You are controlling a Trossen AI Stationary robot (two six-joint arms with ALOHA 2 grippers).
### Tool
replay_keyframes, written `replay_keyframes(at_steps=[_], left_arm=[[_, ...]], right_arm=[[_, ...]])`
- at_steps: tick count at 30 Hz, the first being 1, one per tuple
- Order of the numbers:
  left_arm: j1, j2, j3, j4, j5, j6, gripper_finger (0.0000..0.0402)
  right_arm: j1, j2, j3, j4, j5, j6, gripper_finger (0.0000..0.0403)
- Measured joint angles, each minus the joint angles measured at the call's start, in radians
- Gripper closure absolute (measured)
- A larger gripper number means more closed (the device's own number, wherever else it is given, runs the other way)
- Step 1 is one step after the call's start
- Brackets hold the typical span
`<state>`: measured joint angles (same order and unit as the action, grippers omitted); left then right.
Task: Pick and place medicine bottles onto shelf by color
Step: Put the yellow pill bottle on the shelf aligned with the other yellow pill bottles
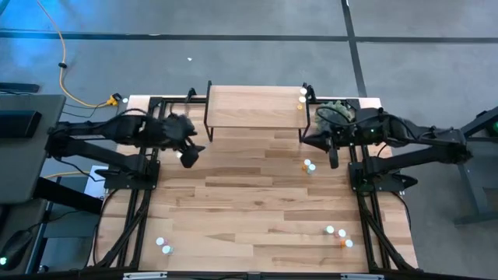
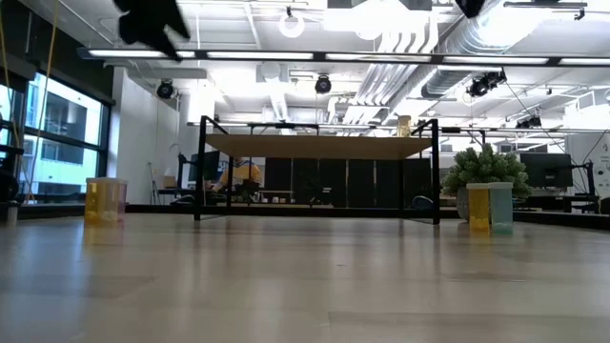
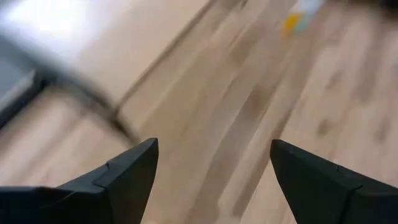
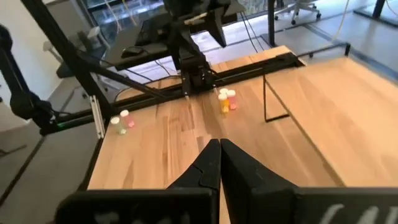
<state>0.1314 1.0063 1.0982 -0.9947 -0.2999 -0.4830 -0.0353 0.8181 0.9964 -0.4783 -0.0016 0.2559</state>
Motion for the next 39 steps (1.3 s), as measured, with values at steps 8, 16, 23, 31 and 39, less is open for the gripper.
replay_keyframes(at_steps=[8, 16, 23, 31, 39], left_arm=[[-0.008, 0.167, -0.03, -0.29, 0.042, -0.212, 0.0104], [-0.01, 0.337, -0.052, -0.294, 0.036, -0.254, 0.0104], [-0.01, 0.481, -0.076, -0.291, 0.036, -0.244, 0.0104], [0.02, 0.436, -0.172, -0.253, 0.049, -0.232, 0.0104], [0.027, 0.409, -0.174, -0.207, 0.032, -0.187, 0.013]], right_arm=[[0.0, -0.076, -0.11, 0.087, 0.009, 0.058, 0.0403], [0.0, -0.072, -0.111, 0.1, 0.009, 0.061, 0.0403], [0.0, -0.073, -0.111, 0.099, 0.017, 0.086, 0.0403], [0.0, -0.072, -0.111, 0.098, 0.018, 0.103, 0.0403], [0.0, -0.072, -0.111, 0.096, 0.048, 0.103, 0.0403]])
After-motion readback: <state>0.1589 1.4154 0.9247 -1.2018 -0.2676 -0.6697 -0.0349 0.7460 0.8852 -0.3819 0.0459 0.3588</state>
